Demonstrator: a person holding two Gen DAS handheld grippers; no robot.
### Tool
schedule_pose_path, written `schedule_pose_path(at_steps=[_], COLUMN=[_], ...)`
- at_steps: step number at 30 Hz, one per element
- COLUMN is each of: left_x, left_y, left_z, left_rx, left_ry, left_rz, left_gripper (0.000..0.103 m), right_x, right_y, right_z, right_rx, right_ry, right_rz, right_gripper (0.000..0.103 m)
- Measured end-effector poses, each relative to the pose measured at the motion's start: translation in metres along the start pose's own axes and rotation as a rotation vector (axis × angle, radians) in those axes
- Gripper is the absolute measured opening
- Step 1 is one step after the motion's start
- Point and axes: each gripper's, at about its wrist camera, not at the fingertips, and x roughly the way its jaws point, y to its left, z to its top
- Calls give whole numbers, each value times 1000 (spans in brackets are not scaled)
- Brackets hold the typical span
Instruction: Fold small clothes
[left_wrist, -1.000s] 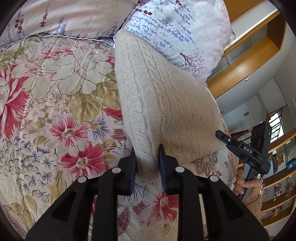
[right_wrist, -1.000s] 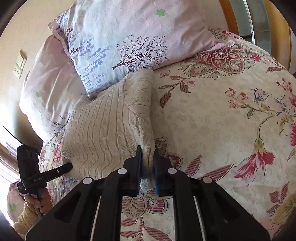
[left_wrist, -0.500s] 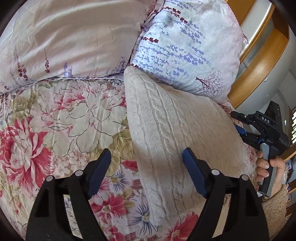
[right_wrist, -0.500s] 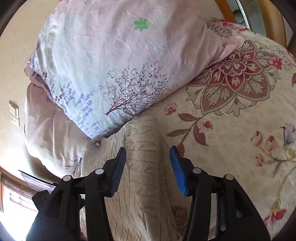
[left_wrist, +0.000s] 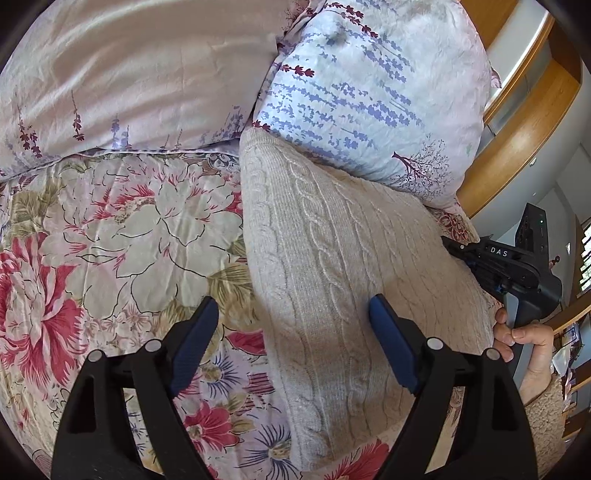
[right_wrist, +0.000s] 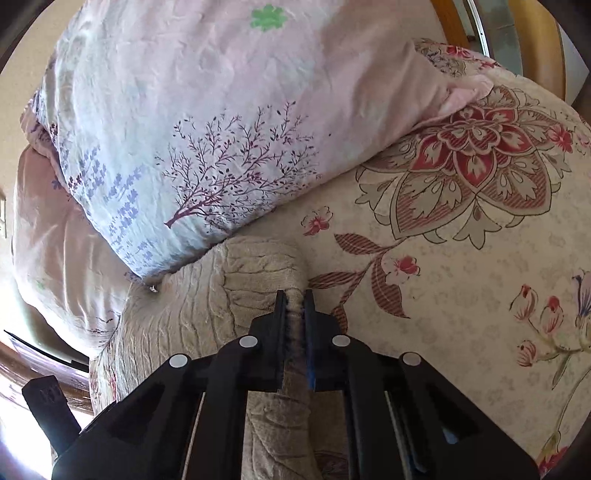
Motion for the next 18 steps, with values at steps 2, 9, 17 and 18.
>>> schedule_pose_path(at_steps=[2, 9, 17, 18], left_x=[0, 3, 12, 13], left_y=[1, 17, 21, 21], left_z=[0, 2, 4, 4], left_rx=[-7, -112, -181, -188], left_ry=[2, 30, 58, 60], left_rz=[-4, -89, -164, -168], left_gripper=[84, 84, 84, 84], right_x=[-6, -36, -38, -35], right_y=[1, -15, -22, -20], right_z=[1, -7, -20, -21], right_rx=[5, 34, 49, 43], right_ry=[11, 57, 125, 131], right_rz=[13, 82, 162, 166], right_gripper=[17, 70, 70, 70])
